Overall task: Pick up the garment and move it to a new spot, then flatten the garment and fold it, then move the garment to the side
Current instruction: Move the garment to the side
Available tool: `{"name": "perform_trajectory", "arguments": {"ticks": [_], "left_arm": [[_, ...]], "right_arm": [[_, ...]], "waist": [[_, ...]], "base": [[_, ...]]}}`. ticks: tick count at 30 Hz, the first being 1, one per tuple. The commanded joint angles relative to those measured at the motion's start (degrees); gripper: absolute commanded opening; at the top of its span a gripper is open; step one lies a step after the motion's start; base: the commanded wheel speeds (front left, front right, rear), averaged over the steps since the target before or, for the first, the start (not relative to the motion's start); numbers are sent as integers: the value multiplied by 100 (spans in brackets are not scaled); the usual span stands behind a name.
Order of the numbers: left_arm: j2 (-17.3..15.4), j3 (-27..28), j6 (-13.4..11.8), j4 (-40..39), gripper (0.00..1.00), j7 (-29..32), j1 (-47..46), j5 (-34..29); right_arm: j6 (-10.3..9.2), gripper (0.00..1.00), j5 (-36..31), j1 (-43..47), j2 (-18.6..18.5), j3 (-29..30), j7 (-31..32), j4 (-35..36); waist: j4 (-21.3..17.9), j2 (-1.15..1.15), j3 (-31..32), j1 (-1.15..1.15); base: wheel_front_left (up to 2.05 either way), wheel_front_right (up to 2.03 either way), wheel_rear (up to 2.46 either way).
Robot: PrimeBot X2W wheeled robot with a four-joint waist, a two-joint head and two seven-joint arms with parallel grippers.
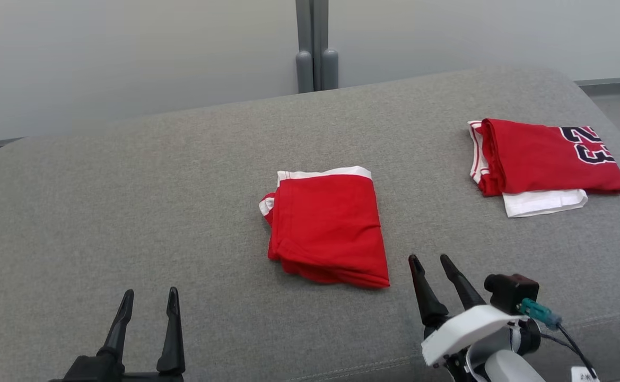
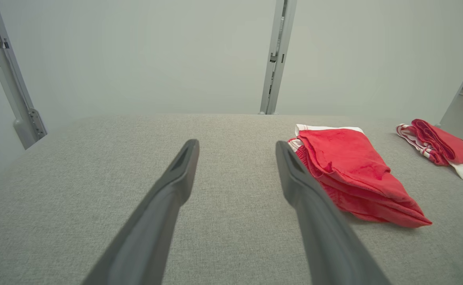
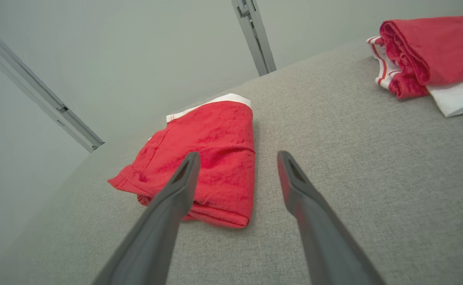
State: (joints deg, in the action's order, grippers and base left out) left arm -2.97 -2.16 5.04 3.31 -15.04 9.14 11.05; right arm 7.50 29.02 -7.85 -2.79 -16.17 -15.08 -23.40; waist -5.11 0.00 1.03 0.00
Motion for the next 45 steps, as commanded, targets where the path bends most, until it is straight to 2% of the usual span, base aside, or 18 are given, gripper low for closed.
{"name": "perform_trajectory", "arguments": {"ticks": [1, 5, 8, 18, 26, 27, 29, 32, 37, 45], "left_arm": [[0, -23, 50, -47, 100, -8, -100, 17], [1, -159, 126, -86, 100, -8, -182, 65], [-64, -241, 184, -67, 100, -8, -277, 121], [-305, -401, 248, 26, 100, -8, -640, 321], [-425, -485, 252, 60, 100, -8, -781, 433], [-429, -501, 252, 64, 100, -8, -784, 434], [-432, -519, 252, 60, 100, -8, -805, 439], [-433, -506, 252, 40, 100, -8, -809, 445], [-442, -423, 252, -27, 100, -8, -734, 405], [-563, -416, 253, -214, 100, -8, -683, 400]], "right_arm": [[-3, 100, 136, -233, -20, -87, -21, -231], [-3, 100, 888, -889, -23, -88, -20, -952], [-2, 100, 1196, -1360, -18, -73, -21, -1410], [-3, 100, 1665, -2567, -19, -108, -21, -3121], [-3, 100, 1826, -2773, -17, -585, -8, -3795], [-3, 47, 1800, -2788, -11, -632, -8, -3836], [-3, 0, 1776, -2822, -7, -648, -7, -3881], [-3, 0, 1512, -2914, -11, -497, -9, -3891], [-3, 0, 563, -2999, -19, -160, -13, -3595], [-4, 0, -687, -2820, -25, 90, -15, -2816]], "waist": [[160, 0, -126, 0], [421, 0, -343, 0], [619, 0, -542, 0], [1086, 0, -1078, 0], [1181, 0, -1142, 0], [1193, 0, -1138, 0], [1214, 0, -1129, 0], [1219, 0, -1116, 0], [1124, 0, -1130, 0], [556, 0, -1232, 0]], "base": [[0, 0, 0], [0, 0, 0], [0, 0, 0], [0, 0, 0], [0, 0, 0], [0, 0, 0], [0, 0, 0], [0, 0, 0], [0, 0, 0], [0, 0, 0]]}}
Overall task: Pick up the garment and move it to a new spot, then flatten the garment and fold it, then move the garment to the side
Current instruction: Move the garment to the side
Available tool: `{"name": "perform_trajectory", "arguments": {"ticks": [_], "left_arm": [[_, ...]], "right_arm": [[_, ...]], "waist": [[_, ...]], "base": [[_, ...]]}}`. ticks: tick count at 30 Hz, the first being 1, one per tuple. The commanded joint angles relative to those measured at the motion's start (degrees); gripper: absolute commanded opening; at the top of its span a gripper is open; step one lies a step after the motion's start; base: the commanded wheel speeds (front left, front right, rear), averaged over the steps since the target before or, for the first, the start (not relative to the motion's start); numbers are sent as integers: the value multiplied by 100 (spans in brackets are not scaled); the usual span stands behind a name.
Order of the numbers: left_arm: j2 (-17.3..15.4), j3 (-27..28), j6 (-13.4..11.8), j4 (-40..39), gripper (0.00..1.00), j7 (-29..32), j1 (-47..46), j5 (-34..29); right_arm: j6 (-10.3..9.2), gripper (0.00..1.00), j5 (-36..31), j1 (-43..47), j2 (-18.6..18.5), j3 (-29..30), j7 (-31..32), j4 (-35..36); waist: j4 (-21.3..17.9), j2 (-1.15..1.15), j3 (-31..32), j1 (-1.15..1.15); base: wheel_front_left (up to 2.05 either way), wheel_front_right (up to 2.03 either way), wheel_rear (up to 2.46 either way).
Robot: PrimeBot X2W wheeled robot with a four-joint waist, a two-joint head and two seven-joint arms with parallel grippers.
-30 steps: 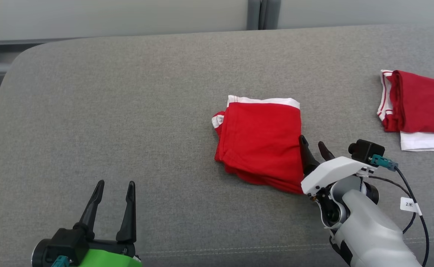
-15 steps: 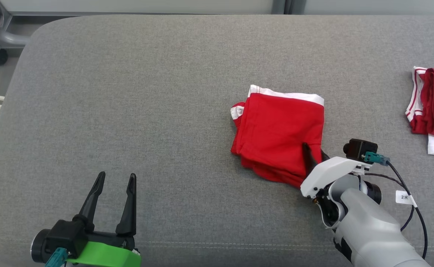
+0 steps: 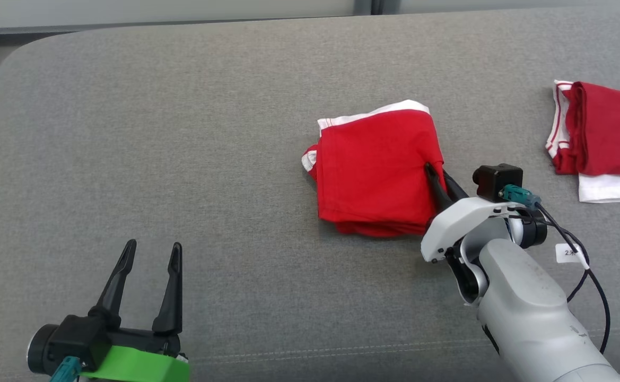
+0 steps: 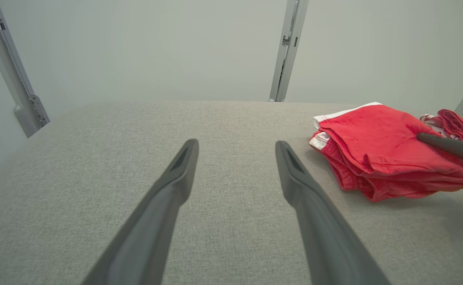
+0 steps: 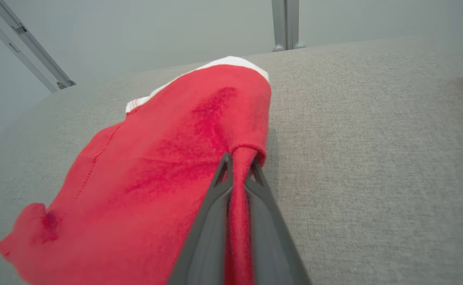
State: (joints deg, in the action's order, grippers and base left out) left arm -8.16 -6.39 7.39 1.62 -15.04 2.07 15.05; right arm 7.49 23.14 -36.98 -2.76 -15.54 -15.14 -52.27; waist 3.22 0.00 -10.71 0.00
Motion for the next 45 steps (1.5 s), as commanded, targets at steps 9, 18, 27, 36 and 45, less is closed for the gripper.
{"name": "perform_trajectory", "arguments": {"ticks": [9, 18, 27, 36, 45], "left_arm": [[-185, 22, 18, -245, 100, -8, 96, -32], [-376, -5, 17, -460, 100, -8, 202, -111], [-631, -63, 17, -821, 100, -7, 160, -83], [-1098, -153, 17, -1445, 100, 2, -66, 96], [-1548, -17, 18, -1863, 100, 0, -245, 322]], "right_arm": [[-3, 0, -212, 448, -25, -28, -8, 558], [-3, 0, -191, 714, -16, -162, -8, 846], [-3, 0, -1425, -2, -15, 81, -8, 765], [-3, 0, -2909, -1010, -237, 1110, -8, 700], [-5, 0, -3823, -1500, -625, 2390, 114, 1016]], "waist": [[-1082, 0, -111, 0], [-1959, 0, -193, 0], [-2341, 0, -513, 0], [-2076, 0, -1217, 0], [-1845, 0, -1876, 0]], "base": [[0, 0, 0], [0, 0, 0], [0, 0, 0], [0, 0, 0], [0, 0, 0]]}}
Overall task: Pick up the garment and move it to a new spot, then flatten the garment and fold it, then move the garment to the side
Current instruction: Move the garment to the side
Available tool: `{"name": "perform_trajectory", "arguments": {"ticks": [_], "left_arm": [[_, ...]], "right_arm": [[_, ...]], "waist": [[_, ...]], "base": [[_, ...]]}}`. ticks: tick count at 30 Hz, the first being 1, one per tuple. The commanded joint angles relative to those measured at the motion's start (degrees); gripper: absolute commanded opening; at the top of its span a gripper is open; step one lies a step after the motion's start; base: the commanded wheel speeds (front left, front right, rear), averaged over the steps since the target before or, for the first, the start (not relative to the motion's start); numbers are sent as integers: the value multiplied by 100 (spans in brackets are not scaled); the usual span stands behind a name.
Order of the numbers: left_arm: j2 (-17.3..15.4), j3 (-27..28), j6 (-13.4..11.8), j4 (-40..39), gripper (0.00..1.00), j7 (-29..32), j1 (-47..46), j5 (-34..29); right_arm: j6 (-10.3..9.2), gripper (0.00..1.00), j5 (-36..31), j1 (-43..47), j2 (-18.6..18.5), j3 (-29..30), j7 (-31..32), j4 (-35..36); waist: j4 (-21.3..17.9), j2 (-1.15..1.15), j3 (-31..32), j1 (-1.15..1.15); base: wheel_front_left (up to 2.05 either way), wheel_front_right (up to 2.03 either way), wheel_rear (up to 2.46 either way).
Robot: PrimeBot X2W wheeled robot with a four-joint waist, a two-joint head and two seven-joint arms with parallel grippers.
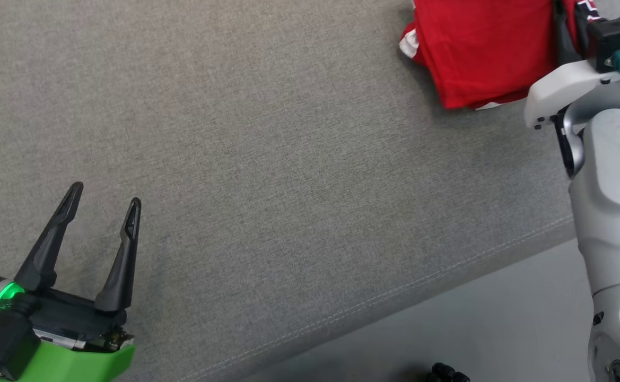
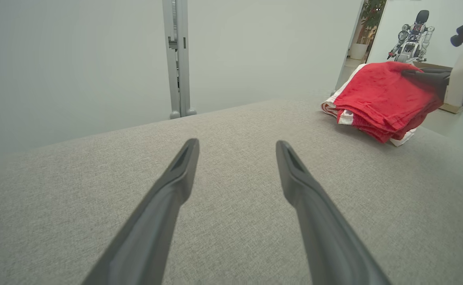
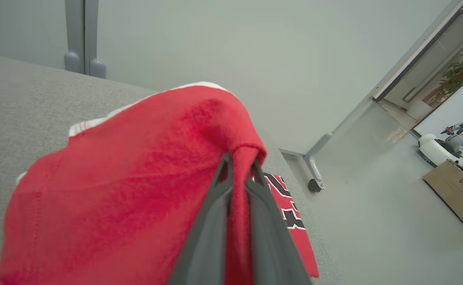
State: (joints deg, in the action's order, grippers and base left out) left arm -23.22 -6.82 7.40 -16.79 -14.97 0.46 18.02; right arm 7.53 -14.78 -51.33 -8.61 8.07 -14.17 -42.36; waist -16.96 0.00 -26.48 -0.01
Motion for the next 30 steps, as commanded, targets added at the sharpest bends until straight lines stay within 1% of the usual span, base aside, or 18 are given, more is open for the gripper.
{"name": "perform_trajectory", "arguments": {"ticks": [1, 7, 8, 15, 21, 26, 27, 28, 29, 30], "left_arm": [[-78, 34, 16, -52, 100, -7, -98, 40], [-246, 33, 16, -110, 100, -11, -178, 133], [-246, 33, 16, -110, 100, -11, -178, 133], [-398, 16, 16, -120, 100, -15, -242, 175], [-477, 20, 16, -117, 100, -17, -264, 190], [-528, -20, 16, -109, 100, -18, -287, 187], [-530, -38, 16, -110, 100, -18, -297, 182], [-530, -59, 16, -113, 100, -18, -307, 178], [-529, -74, 16, -114, 100, -18, -315, 180], [-522, -86, 16, -110, 100, -19, -328, 183]], "right_arm": [[-10, 0, -110, -78, -53, 157, 56, 64], [-10, 0, -500, -82, -15, 875, 186, 329], [-10, 0, -500, -82, -15, 875, 186, 329], [-10, 0, -860, 115, 112, 1627, 242, 722], [-10, 0, -1061, 185, 166, 2042, 278, 985], [-10, 0, -1271, 131, 279, 2223, 356, 945], [-10, 13, -1313, 104, 306, 2267, 338, 931], [-10, 82, -1374, 83, 329, 2302, 311, 922], [-10, 100, -1432, 50, 337, 2335, 285, 895], [-10, 100, -1509, 26, 341, 2389, 252, 890]], "waist": [[186, 0, -354, 1], [251, 0, -600, 1], [251, 0, -600, 1], [326, 0, -755, 1], [376, 0, -838, 1], [405, 0, -894, 1], [416, 0, -897, 1], [430, 0, -895, 1], [444, 0, -892, 1], [456, 0, -885, 1]], "base": [[0, 0, 0], [0, 0, 0], [0, 0, 0], [0, 0, 0], [0, 0, 0], [0, 0, 0], [0, 0, 0], [0, 0, 0], [0, 0, 0], [0, 0, 0]]}}
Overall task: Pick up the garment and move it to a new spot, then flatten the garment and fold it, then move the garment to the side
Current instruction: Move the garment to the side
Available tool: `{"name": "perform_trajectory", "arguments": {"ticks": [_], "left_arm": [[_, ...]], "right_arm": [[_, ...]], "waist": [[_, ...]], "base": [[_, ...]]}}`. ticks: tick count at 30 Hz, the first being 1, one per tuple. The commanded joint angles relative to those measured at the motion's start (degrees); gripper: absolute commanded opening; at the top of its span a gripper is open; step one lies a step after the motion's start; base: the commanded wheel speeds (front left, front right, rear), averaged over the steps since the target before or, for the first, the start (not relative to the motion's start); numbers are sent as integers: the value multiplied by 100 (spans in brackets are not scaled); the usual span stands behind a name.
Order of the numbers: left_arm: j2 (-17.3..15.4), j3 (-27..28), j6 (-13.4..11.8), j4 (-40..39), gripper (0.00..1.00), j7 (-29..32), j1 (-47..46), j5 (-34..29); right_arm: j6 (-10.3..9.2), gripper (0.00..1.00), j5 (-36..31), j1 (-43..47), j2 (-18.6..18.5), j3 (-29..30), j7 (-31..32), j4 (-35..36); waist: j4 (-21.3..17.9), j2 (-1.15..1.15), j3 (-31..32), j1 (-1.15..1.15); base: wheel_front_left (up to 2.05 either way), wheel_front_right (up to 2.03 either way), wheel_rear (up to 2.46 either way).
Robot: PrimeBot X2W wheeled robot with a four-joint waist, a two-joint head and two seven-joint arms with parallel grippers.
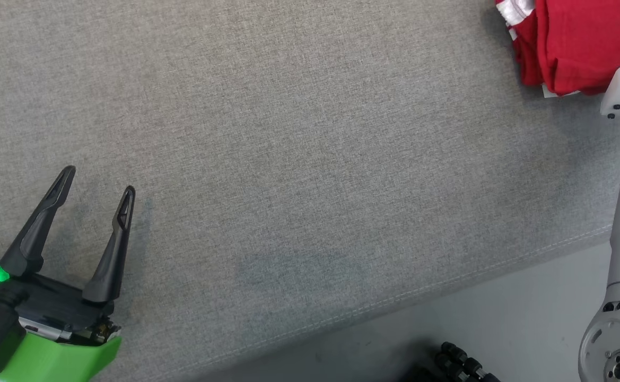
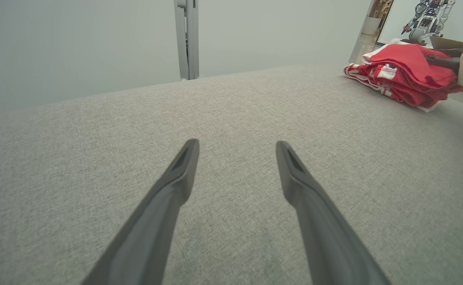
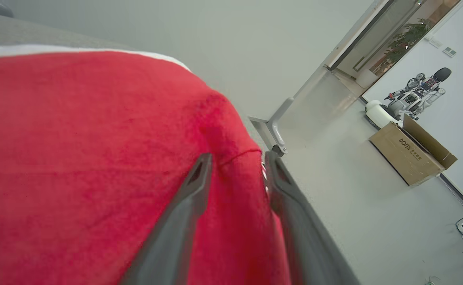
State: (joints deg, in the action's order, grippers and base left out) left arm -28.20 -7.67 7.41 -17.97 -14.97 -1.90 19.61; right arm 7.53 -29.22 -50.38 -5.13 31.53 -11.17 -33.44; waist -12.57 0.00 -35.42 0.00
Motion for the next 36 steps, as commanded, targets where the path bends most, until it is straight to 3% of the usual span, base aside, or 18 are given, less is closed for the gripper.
{"name": "perform_trajectory", "arguments": {"ticks": [1, 6, 12, 15, 21, 22, 29, 36], "left_arm": [[-12, -6, 15, 15, 100, -19, -109, 29], [74, -31, -14, 133, 100, -15, -107, 39], [300, -67, -154, 351, 100, -14, -61, 79], [483, -81, -228, 499, 100, -7, -43, 212], [878, 29, -504, 963, 100, 25, 42, 585], [878, 29, -504, 963, 100, 25, 42, 585], [1223, 220, -803, 1532, 100, 38, 163, 905], [1429, 180, -894, 1850, 100, -13, 341, 670]], "right_arm": [[-10, 100, -158, -89, -8, 108, -94, 21], [-10, 100, -588, -132, 81, 374, -234, 261], [-10, 100, -500, -240, 195, -15, -381, 169], [-10, 100, 73, -137, 221, -569, -404, -52], [-10, 100, 1708, 520, 211, -2314, -409, 171], [-10, 100, 1708, 520, 211, -2314, -409, 171], [-10, 100, 2804, 1627, 215, -3783, -410, 821], [-10, 100, 3325, 2737, 213, -4285, -411, 1431]], "waist": [[28, 0, 20, 0], [71, 0, 206, 0], [118, 0, 616, 0], [182, 0, 890, 0], [325, 0, 1492, 0], [325, 0, 1492, 0], [521, 0, 2209, 0], [747, 0, 2838, 0]], "base": [[0, 0, 0], [0, 0, 0], [0, 0, 0], [0, 0, 0], [0, 0, 0], [0, 0, 0], [0, 0, 0], [0, 0, 0]]}}
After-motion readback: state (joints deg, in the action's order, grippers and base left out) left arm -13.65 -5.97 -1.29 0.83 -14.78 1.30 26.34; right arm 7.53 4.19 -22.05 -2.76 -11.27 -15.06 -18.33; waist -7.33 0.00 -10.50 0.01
